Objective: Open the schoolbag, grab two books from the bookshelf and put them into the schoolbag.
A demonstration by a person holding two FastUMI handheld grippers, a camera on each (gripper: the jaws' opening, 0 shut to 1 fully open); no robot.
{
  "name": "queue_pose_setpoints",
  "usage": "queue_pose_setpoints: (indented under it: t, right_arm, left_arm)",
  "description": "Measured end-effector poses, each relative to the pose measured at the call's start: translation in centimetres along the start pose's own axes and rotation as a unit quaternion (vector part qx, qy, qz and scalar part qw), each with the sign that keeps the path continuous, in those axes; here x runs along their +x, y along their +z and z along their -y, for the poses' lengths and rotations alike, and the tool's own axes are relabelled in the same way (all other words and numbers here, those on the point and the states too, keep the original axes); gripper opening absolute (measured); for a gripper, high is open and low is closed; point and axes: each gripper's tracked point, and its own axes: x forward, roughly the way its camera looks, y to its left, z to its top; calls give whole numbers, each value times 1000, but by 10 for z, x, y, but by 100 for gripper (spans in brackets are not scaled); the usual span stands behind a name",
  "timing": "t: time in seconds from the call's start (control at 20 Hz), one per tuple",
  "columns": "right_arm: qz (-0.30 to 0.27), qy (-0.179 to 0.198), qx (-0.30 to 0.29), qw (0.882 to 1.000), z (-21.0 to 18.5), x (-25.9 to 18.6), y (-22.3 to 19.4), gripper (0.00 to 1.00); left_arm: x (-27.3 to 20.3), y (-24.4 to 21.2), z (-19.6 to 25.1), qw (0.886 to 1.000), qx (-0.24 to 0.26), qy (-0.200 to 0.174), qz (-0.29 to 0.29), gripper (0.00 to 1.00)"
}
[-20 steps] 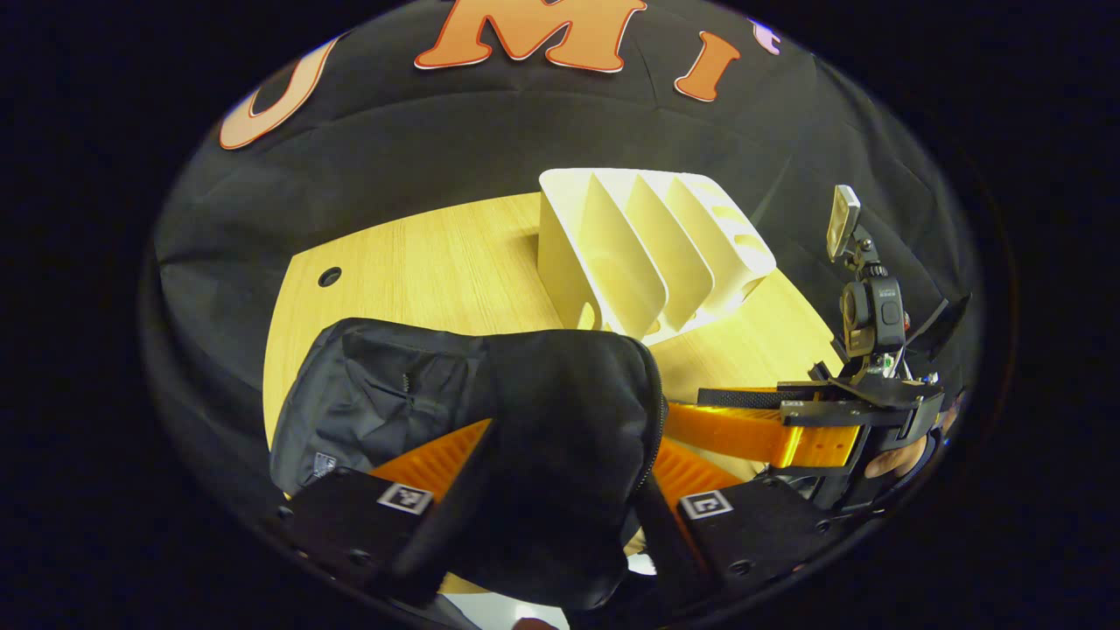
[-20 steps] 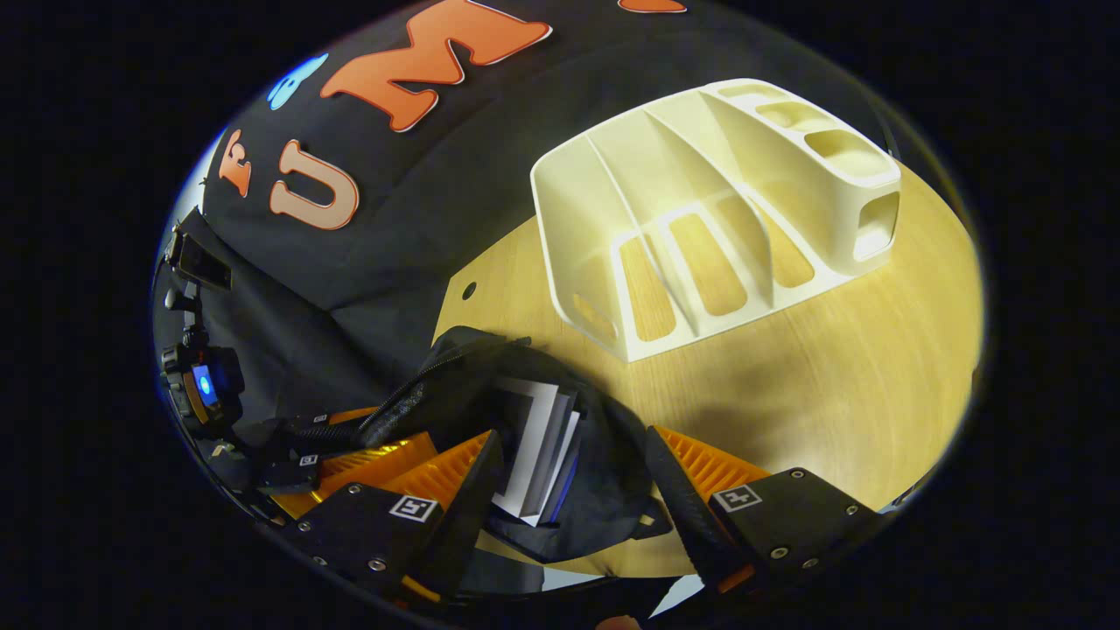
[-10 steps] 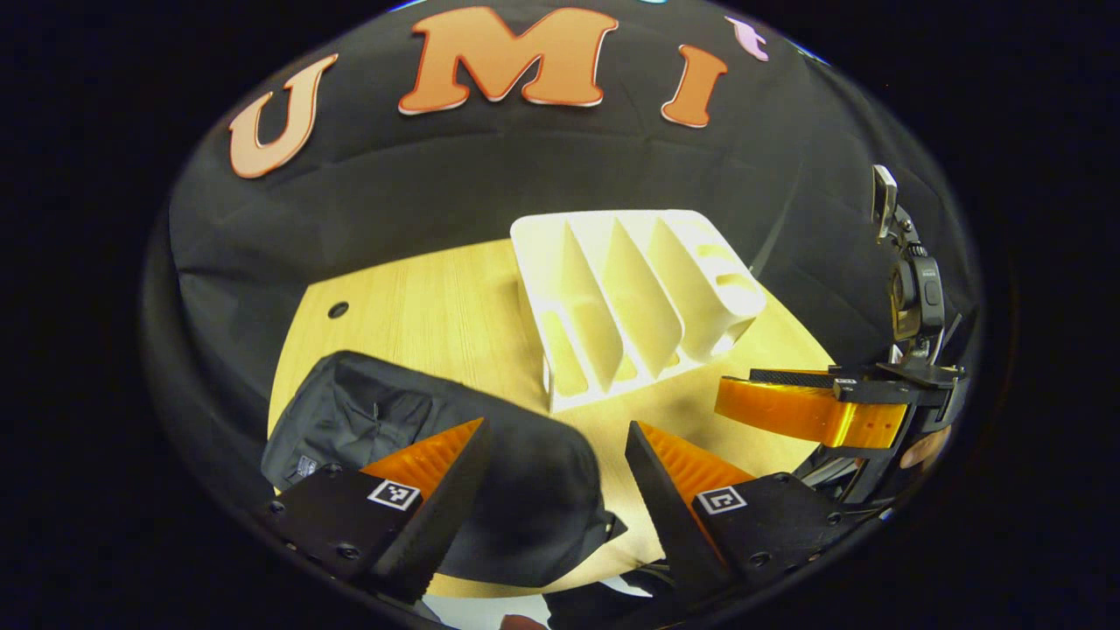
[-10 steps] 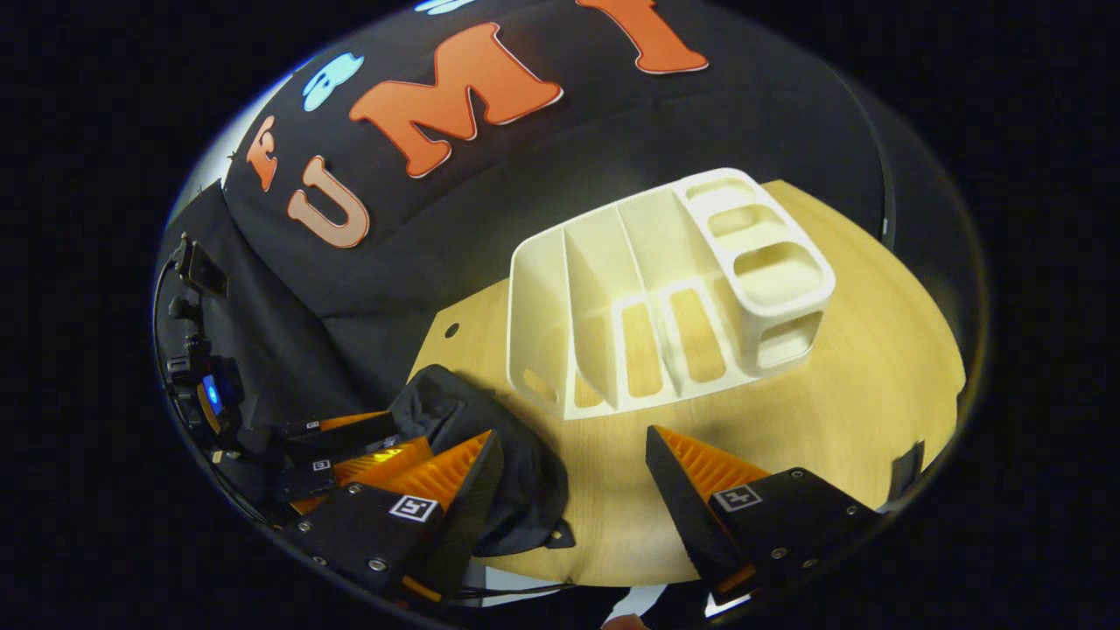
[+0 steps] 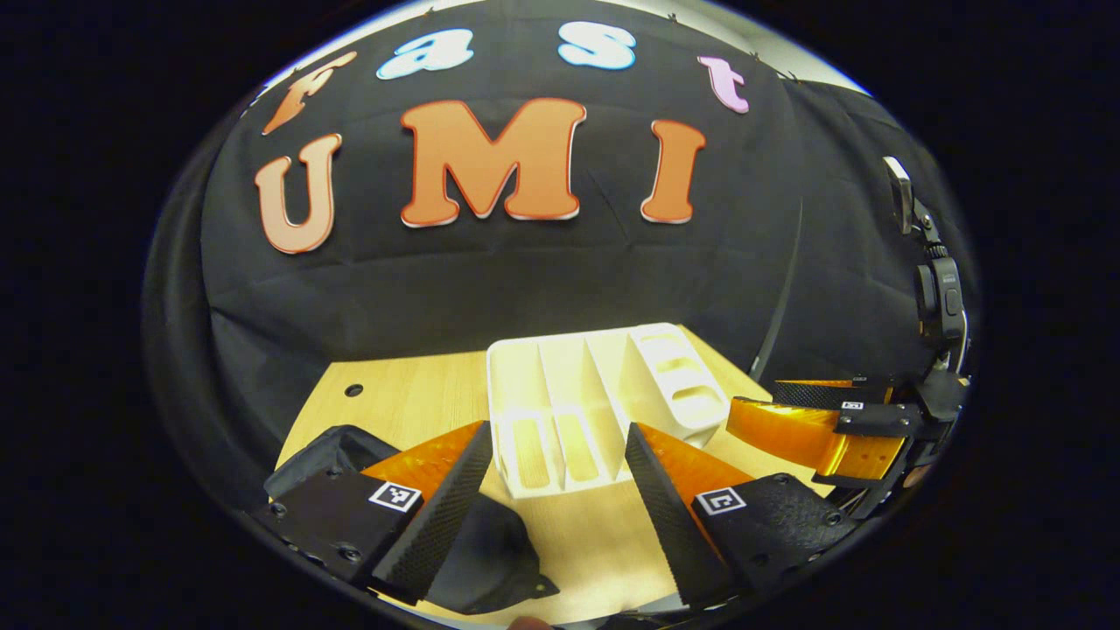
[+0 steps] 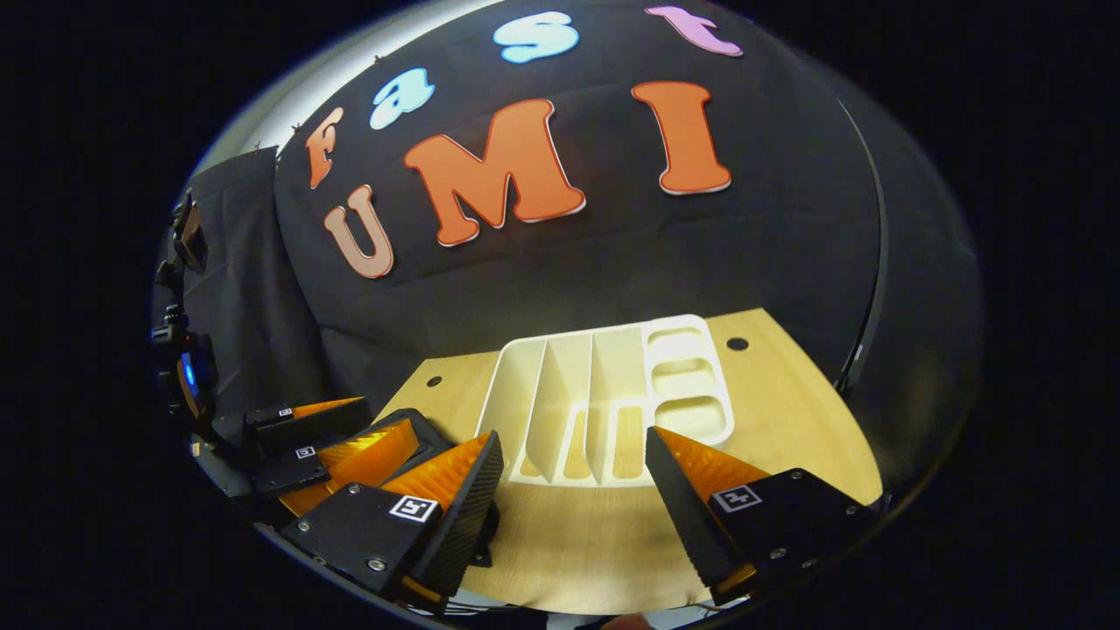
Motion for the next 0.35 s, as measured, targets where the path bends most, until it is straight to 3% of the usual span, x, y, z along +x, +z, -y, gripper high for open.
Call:
queue_pose_setpoints:
  t: [0.35]
  right_arm:
    - [62, -5, -63, 996, 8, -29, 37, 98]
  left_arm:
    - [0, 38, -2, 995, -27, 45, 85, 98]
